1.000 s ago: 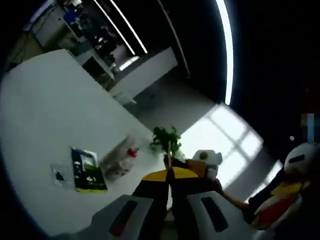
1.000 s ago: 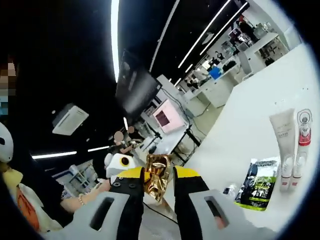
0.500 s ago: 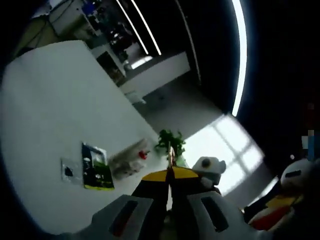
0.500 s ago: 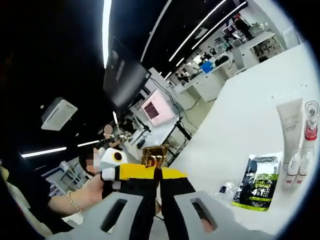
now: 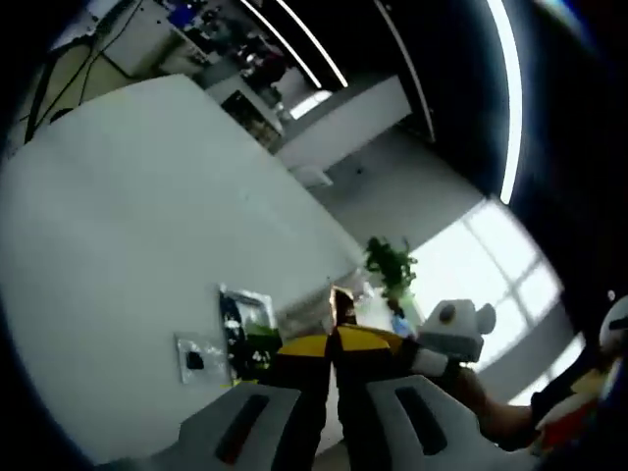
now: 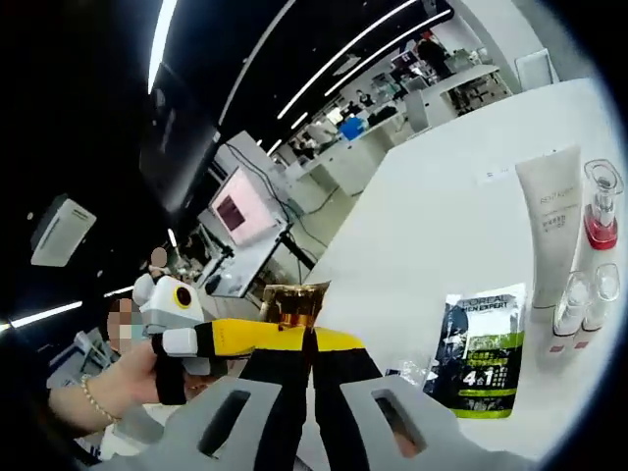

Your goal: Arrange the skincare products in the storage area until every visible bottle or jar stands upright without overlapping.

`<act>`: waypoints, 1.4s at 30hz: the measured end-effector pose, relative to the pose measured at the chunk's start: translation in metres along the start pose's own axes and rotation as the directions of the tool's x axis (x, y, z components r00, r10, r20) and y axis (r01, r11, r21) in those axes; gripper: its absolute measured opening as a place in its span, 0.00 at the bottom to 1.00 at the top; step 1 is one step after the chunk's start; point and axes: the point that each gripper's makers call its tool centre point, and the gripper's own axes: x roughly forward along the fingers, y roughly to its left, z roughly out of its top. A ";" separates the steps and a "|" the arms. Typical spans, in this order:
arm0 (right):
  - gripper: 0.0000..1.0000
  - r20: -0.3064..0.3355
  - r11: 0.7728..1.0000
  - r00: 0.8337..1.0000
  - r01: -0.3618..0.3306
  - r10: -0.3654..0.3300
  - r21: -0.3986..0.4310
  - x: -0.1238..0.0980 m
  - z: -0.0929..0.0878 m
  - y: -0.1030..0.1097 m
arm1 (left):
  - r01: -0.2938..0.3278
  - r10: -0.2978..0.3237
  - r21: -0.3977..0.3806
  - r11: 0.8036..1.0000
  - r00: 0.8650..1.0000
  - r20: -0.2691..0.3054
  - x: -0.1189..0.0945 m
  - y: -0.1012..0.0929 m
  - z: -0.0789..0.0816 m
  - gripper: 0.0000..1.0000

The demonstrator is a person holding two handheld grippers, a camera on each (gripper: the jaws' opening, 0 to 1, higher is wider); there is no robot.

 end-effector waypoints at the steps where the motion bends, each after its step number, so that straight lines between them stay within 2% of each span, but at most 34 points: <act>1: 0.01 -0.002 1.000 1.000 0.015 -0.015 -0.007 0.004 -0.001 -0.004 | -0.009 0.009 0.000 1.000 1.000 -0.005 0.003 0.006 0.001 0.06; 5: 0.01 -0.017 0.998 0.998 0.060 -0.060 -0.022 0.022 -0.005 -0.021 | -0.045 0.045 0.007 0.999 0.999 -0.025 0.015 0.025 0.003 0.06; 11: 0.01 -0.033 0.994 0.994 0.107 -0.108 -0.038 0.034 -0.010 -0.035 | -0.078 0.079 0.018 0.997 0.996 -0.050 0.026 0.043 0.003 0.06; 14: 0.01 -0.046 0.984 0.989 0.133 -0.139 -0.116 0.042 -0.014 -0.045 | -0.099 0.100 0.028 0.995 0.993 -0.068 0.032 0.053 0.002 0.06; 18: 0.01 -0.055 0.982 0.985 0.155 -0.162 -0.111 0.051 -0.020 -0.056 | -0.117 0.120 0.038 0.992 0.989 -0.089 0.039 0.065 0.000 0.06; 24: 0.01 -0.089 0.972 0.976 0.187 -0.201 -0.144 0.070 -0.027 -0.079 | -0.151 0.158 0.065 0.986 0.980 -0.121 0.053 0.087 -0.001 0.06; 31: 0.01 -0.139 0.960 0.961 0.213 -0.240 -0.182 0.086 -0.041 -0.104 | -0.187 0.195 0.064 0.980 0.968 -0.155 0.069 0.113 -0.007 0.06; 42: 0.01 -0.192 0.934 0.930 0.264 -0.313 -0.242 0.100 -0.055 -0.120 | -0.242 0.256 0.092 0.966 0.945 -0.203 0.080 0.137 -0.015 0.06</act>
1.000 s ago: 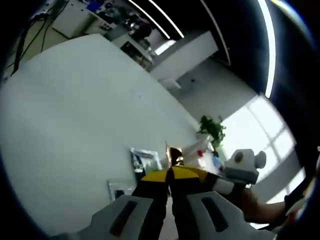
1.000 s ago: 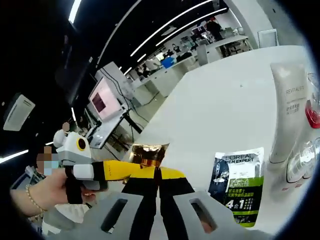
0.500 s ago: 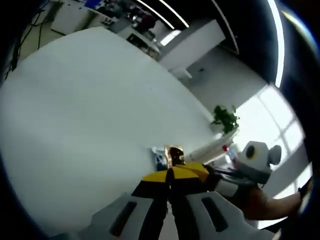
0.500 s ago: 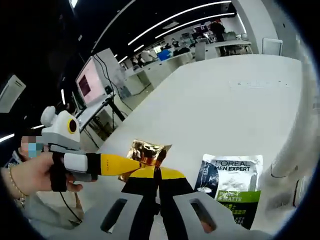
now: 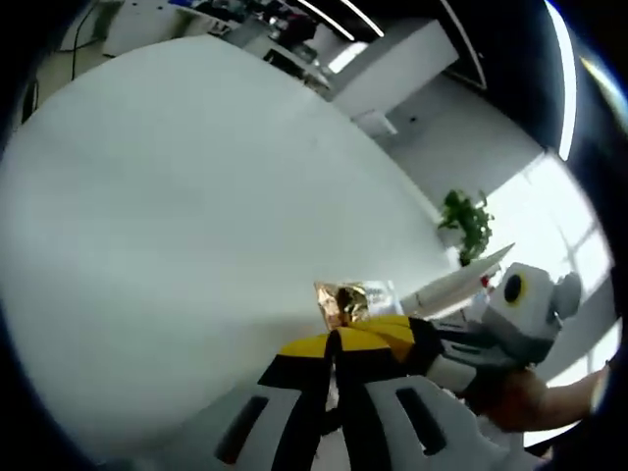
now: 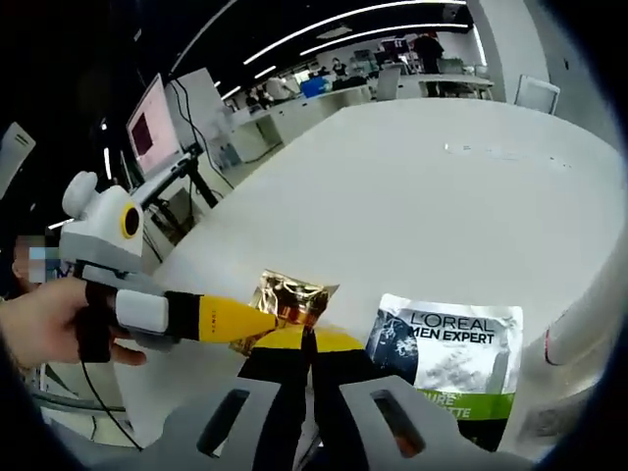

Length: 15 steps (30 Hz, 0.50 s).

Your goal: Arrange the skincare products in the storage area until every visible bottle or jar stands upright without overlapping.

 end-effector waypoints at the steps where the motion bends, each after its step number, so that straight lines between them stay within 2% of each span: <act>1: 0.01 -0.006 1.000 1.000 0.004 -0.004 -0.007 0.002 -0.001 -0.001 | -0.004 0.004 0.003 1.000 1.000 -0.009 0.002 0.002 -0.002 0.06; 6: 0.01 -0.033 0.999 0.999 0.024 -0.024 -0.024 0.005 -0.008 -0.007 | -0.022 0.023 0.023 0.999 0.999 -0.037 0.011 0.006 -0.005 0.06; 9: 0.01 -0.051 0.998 0.997 0.056 -0.055 0.013 0.006 -0.013 -0.011 | -0.033 0.036 0.061 0.998 0.998 -0.051 0.011 0.007 -0.007 0.05; 13: 0.01 -0.067 0.996 0.994 0.079 -0.082 -0.043 0.009 -0.017 -0.012 | -0.028 0.032 0.067 0.997 0.998 -0.060 0.013 0.011 -0.006 0.00; 15: 0.01 -0.059 0.996 0.994 0.085 -0.087 -0.035 0.007 -0.016 -0.014 | -0.046 0.052 0.098 0.994 0.997 -0.065 0.012 0.010 -0.008 0.00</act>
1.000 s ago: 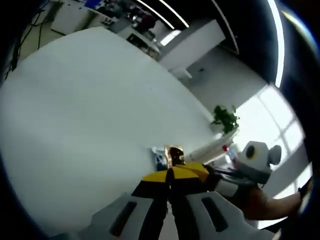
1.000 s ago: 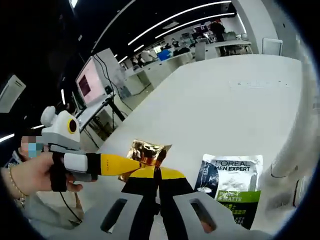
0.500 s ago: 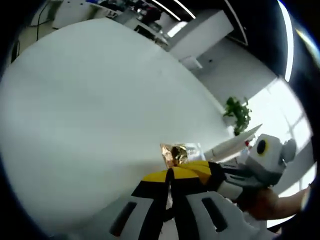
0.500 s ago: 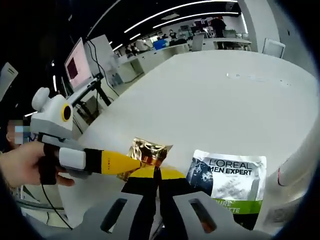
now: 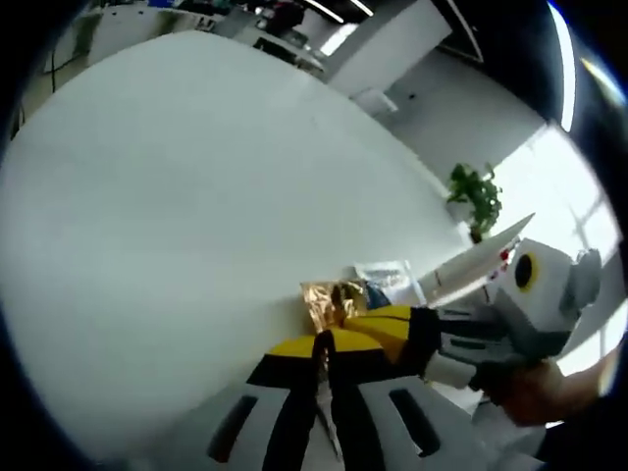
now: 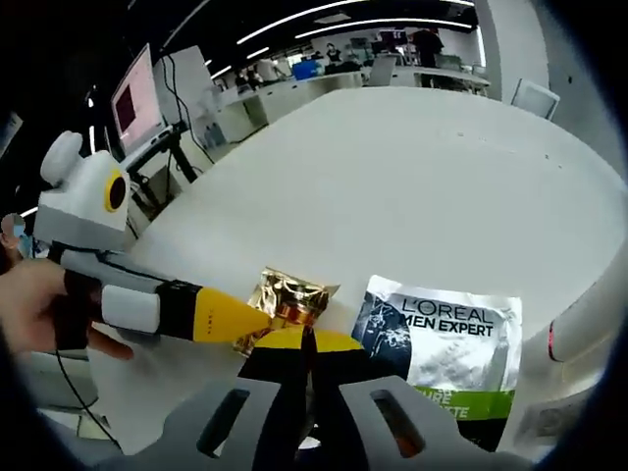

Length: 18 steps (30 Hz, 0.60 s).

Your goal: Arrange the skincare products in the storage area until every visible bottle or jar stands upright without overlapping.

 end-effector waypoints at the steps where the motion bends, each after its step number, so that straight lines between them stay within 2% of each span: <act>1: 0.01 -0.003 1.000 1.000 0.000 0.000 0.006 0.000 0.000 0.000 | -0.002 0.002 0.007 1.000 1.000 0.000 0.000 0.003 0.000 0.00; 3: 0.01 0.000 1.000 1.000 0.003 -0.003 0.005 0.000 0.001 -0.001 | -0.015 0.015 0.031 0.999 1.000 -0.006 -0.001 0.007 0.000 0.00; 5: 0.01 -0.001 1.000 1.000 0.002 -0.002 0.009 0.000 0.001 -0.001 | -0.053 0.054 0.084 0.995 0.998 -0.013 -0.005 0.011 -0.001 0.04; 7: 0.01 0.001 1.000 1.000 0.001 -0.002 0.014 0.001 0.001 -0.002 | -0.104 0.106 0.138 0.985 0.994 -0.003 -0.012 0.019 0.003 0.07; 9: 0.01 0.003 1.000 1.000 0.003 -0.003 0.019 0.001 0.001 -0.002 | -0.148 0.146 0.196 0.969 0.989 0.028 -0.023 0.019 0.008 0.04; 12: 0.01 0.005 1.000 1.000 0.008 -0.009 0.024 0.001 0.002 -0.002 | -0.129 0.108 0.322 0.938 0.991 0.082 -0.027 0.008 0.017 0.03; 14: 0.01 0.008 1.000 1.000 0.006 -0.006 0.030 0.001 0.002 -0.002 | -0.111 0.080 0.461 0.880 0.993 0.085 -0.023 -0.009 0.017 0.06; 15: 0.01 0.009 1.000 1.000 0.004 -0.005 0.030 0.002 0.002 -0.002 | -0.095 0.063 0.537 0.838 0.995 0.077 -0.017 -0.015 0.016 0.09; 16: 0.01 0.008 1.000 1.000 0.004 -0.004 0.029 0.001 0.003 -0.002 | -0.085 0.059 0.576 0.813 0.996 0.064 -0.013 -0.019 0.015 0.11; 18: 0.01 0.008 1.000 1.000 0.002 -0.003 0.027 0.002 0.003 -0.002 | -0.089 0.091 0.659 0.747 0.995 0.032 -0.004 -0.026 0.010 0.12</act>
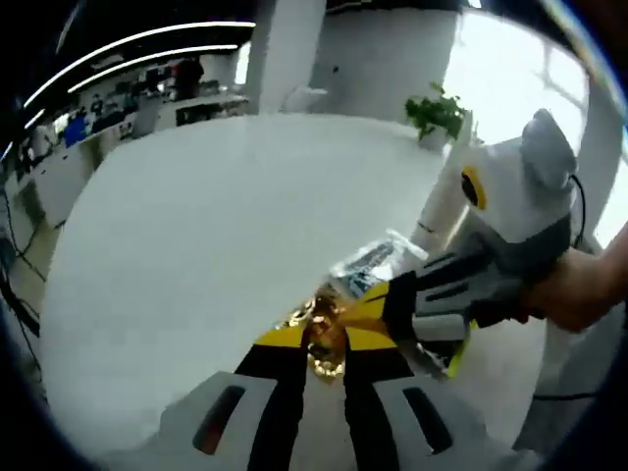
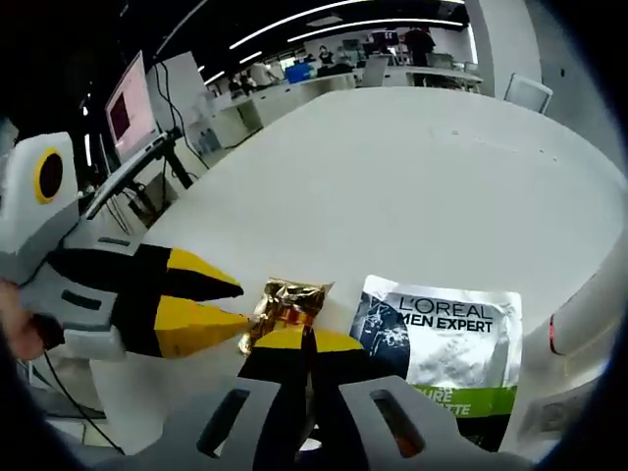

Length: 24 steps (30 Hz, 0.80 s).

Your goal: Arrange the skincare products in the storage area until every visible bottle or jar stands upright without overlapping.

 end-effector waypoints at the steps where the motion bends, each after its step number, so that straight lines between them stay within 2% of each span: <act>1: 0.01 -0.001 1.000 1.000 -0.003 0.003 -0.006 0.000 0.000 0.000 | -0.008 0.008 0.059 0.998 1.000 0.000 0.005 0.006 0.003 0.13; 2: 0.01 -0.002 1.000 1.000 -0.005 0.005 -0.008 0.000 0.000 0.000 | -0.011 0.011 0.086 0.996 1.000 -0.004 0.009 0.006 0.004 0.14; 3: 0.01 -0.004 1.000 1.000 -0.010 0.010 -0.007 0.001 0.000 0.000 | -0.008 0.013 0.109 0.994 0.999 -0.040 0.011 0.007 0.000 0.12; 4: 0.01 -0.005 1.000 1.000 -0.010 0.010 -0.005 0.001 0.000 0.000 | 0.002 0.004 0.123 0.992 0.999 -0.051 0.014 0.006 0.000 0.10; 6: 0.01 -0.006 1.000 1.000 -0.013 0.013 -0.004 0.002 0.000 0.000 | 0.023 -0.014 0.125 0.992 0.998 -0.067 0.019 0.007 -0.005 0.10; 9: 0.01 -0.007 1.000 1.000 -0.015 0.015 -0.008 0.002 0.001 0.000 | 0.028 -0.010 0.163 0.986 0.994 -0.109 0.020 0.011 -0.014 0.16; 10: 0.01 -0.007 1.000 1.000 -0.015 0.015 -0.008 0.002 0.001 0.000 | 0.039 -0.010 0.186 0.982 0.988 -0.155 0.020 0.012 -0.021 0.17; 11: 0.01 -0.008 1.000 1.000 -0.017 0.017 -0.009 0.002 0.001 0.000 | 0.040 -0.020 0.170 0.985 0.993 -0.119 0.020 0.007 -0.015 0.16; 17: 0.01 -0.001 1.000 1.000 -0.028 0.028 -0.014 0.000 0.000 0.001 | 0.060 -0.046 0.116 0.991 0.991 -0.122 0.023 0.010 -0.018 0.12; 20: 0.02 0.012 0.995 0.999 -0.052 0.053 -0.080 0.000 0.003 0.002 | 0.068 -0.052 0.138 0.988 0.992 -0.118 0.023 0.010 -0.018 0.12; 24: 0.03 0.082 0.979 0.995 -0.035 0.053 -0.202 -0.006 0.011 0.004 | 0.070 -0.055 0.128 0.989 0.992 -0.118 0.023 0.008 -0.018 0.12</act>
